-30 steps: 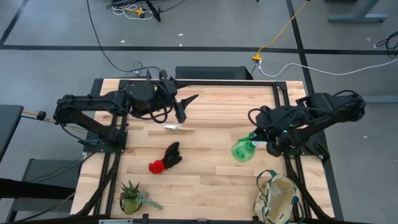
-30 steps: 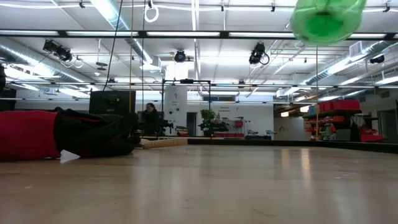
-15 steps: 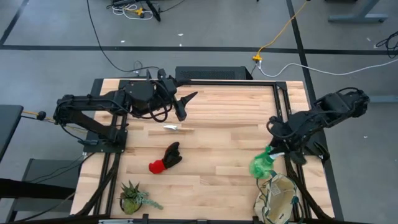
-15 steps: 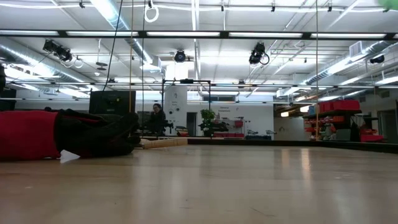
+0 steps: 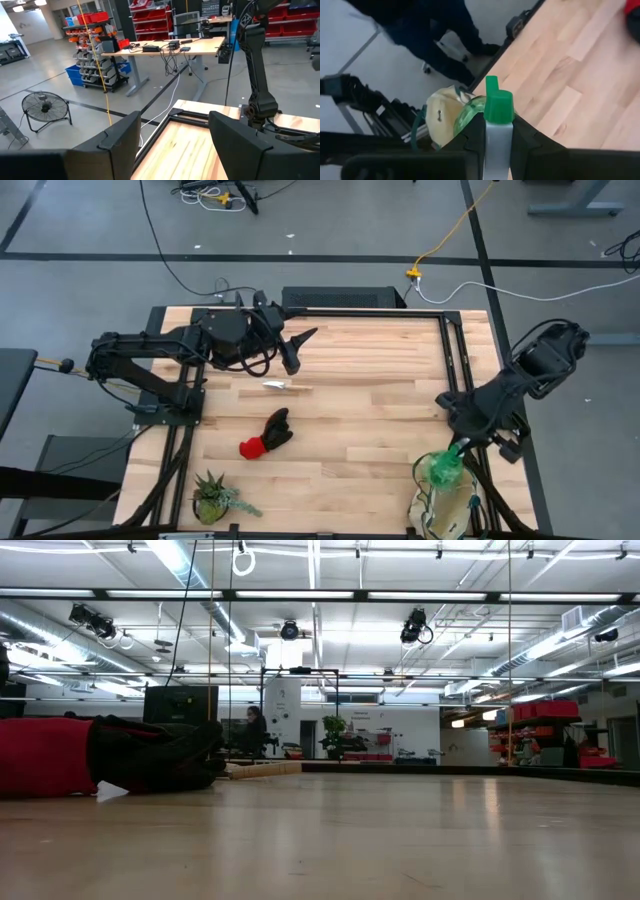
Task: Pick & Place Garden tools in Gardening bag
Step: Put the green spray bottle into the gardening bag
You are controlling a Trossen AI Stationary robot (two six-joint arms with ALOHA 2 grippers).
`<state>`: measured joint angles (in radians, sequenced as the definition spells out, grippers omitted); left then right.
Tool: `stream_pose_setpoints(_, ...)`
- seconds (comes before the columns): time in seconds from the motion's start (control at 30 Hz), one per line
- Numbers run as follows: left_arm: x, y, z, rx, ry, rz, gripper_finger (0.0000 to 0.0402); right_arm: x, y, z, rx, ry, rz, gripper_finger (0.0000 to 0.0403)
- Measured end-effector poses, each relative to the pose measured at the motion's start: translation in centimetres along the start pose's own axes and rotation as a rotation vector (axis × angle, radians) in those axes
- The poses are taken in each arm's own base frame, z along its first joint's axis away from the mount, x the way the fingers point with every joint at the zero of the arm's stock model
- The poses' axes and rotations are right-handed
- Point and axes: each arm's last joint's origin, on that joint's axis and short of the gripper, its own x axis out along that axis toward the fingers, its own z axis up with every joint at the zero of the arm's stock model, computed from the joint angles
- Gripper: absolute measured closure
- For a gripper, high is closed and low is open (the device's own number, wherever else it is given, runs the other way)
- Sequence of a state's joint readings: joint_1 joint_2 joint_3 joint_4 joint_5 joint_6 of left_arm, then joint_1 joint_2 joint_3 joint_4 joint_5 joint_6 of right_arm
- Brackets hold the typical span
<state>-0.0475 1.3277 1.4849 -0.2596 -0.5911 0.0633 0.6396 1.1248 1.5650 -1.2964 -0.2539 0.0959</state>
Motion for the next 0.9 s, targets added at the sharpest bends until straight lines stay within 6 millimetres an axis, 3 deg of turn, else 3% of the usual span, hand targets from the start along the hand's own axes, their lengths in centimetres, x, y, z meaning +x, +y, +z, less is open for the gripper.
stream_pose_setpoints(0.6,0.0,0.0,0.0,0.000,0.000,0.000,0.0161,5.7,2.6,1.3,-0.165,0.184,0.038,0.0350)
stream_pose_setpoints(0.9,-0.4,0.2,0.2,-0.005,-0.009,-0.004,0.0161,9.0,4.0,1.9,-0.153,0.262,0.060,0.0350)
